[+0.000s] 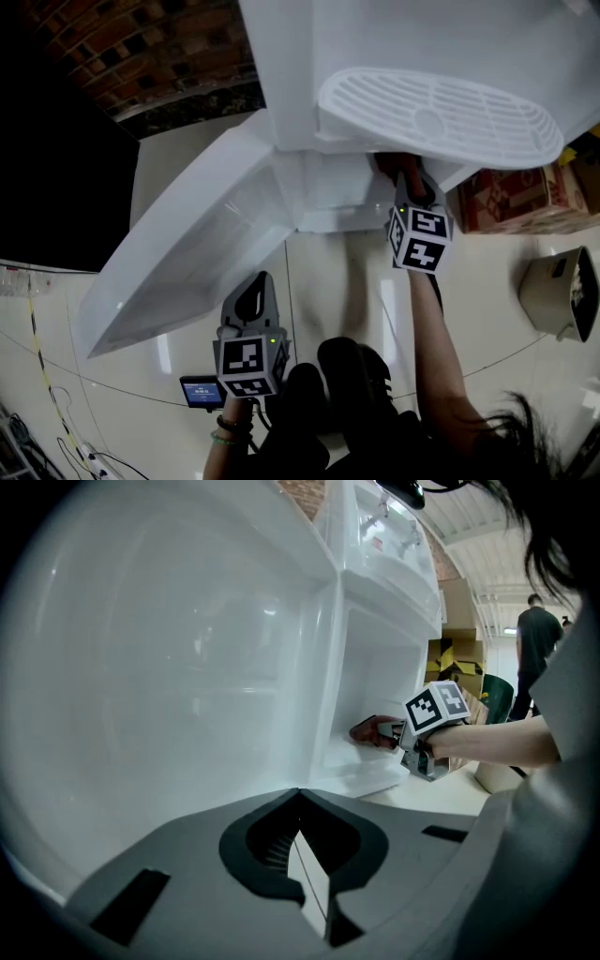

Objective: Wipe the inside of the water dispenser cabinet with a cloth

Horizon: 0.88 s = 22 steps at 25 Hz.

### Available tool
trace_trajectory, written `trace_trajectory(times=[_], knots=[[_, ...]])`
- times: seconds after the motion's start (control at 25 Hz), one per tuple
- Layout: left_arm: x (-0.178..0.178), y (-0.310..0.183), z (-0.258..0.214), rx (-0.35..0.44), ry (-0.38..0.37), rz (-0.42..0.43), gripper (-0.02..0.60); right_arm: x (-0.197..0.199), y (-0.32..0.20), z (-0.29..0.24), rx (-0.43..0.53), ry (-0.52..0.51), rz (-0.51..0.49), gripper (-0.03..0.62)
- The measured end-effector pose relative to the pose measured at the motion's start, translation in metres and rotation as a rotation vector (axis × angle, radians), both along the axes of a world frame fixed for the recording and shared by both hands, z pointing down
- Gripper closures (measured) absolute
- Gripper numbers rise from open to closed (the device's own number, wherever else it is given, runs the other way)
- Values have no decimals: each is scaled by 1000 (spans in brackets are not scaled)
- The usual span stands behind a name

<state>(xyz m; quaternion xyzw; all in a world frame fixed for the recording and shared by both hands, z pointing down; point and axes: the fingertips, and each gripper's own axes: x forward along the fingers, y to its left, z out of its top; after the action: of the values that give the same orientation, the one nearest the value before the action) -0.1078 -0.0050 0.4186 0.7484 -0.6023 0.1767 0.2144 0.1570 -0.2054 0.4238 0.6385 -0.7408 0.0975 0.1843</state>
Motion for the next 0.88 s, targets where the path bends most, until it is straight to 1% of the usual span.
trace_trajectory(times=[0.04,0.12,0.2,0.32,0.4,0.44,0.52,0.64,0.76,0.88], knots=[[1,0,0,0,0,1,580,-3,1,-10,26,-8,-14,522],[3,0,0,1,0,5,580,-10,5,-46,116,-23,-50,522],[4,-1,-1,3,0,7,580,-15,13,-96,238,-26,-73,522],[5,-2,-1,5,-1,7,580,-13,30,-167,413,8,-80,522],[7,-1,-2,6,-1,11,580,-8,38,-192,475,37,-75,522],[9,-1,-2,7,0,13,580,-6,41,-197,486,45,-68,522],[11,-2,-2,9,3,15,580,0,41,-194,467,53,-46,522],[9,-1,-2,8,4,7,580,11,35,-158,396,84,-21,522],[7,2,-2,8,4,0,580,18,38,-99,258,89,-14,522],[3,5,-4,10,5,-13,580,23,48,-28,84,26,-5,522]])
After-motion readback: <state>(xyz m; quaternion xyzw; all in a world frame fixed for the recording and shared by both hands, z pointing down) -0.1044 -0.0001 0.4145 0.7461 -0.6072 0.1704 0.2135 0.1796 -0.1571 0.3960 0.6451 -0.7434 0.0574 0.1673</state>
